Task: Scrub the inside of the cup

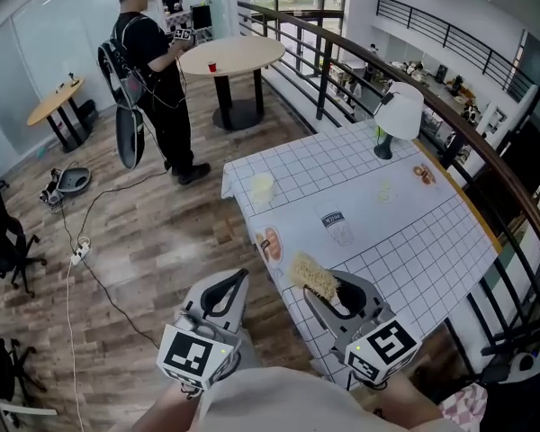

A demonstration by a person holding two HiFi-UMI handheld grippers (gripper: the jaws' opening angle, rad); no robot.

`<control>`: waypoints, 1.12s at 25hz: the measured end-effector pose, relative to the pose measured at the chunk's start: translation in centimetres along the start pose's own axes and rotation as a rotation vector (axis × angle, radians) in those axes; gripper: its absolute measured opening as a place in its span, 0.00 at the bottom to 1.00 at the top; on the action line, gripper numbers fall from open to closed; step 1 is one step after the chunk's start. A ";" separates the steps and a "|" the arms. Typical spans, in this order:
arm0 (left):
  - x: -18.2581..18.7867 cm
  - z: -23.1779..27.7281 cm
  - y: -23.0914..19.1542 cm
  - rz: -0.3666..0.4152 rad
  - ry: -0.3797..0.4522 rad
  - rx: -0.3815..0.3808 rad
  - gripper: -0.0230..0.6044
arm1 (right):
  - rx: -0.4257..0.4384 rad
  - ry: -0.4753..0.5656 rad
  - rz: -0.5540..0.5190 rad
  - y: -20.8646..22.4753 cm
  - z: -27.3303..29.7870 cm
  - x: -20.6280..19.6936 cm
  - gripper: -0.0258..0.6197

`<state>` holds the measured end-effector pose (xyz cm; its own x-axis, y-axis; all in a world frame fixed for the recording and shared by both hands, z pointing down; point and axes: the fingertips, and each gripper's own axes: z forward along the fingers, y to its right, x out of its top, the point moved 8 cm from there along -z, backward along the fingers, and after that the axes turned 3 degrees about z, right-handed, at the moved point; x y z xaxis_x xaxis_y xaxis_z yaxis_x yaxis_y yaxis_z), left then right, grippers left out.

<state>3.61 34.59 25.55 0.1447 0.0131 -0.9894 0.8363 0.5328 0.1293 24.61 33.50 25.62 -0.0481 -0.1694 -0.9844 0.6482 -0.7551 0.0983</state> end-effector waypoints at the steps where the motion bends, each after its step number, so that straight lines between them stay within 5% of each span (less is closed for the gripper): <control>1: -0.1 0.5 -0.5 0.002 0.003 -0.006 0.06 | -0.004 -0.004 -0.004 0.2 0.5 0.1 0.26; 12: -2.4 6.9 -8.9 -0.048 -0.036 -0.080 0.06 | -0.087 -0.029 0.031 4.4 9.3 0.3 0.26; 28: -2.3 16.5 -28.2 -0.021 0.012 -0.216 0.06 | -0.175 -0.031 0.044 10.1 30.3 6.0 0.26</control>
<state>-11.63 5.59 25.28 0.1209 0.0096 -0.9926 0.7062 0.7019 0.0928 7.81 5.69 25.18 -0.0389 -0.2213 -0.9744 0.7726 -0.6251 0.1111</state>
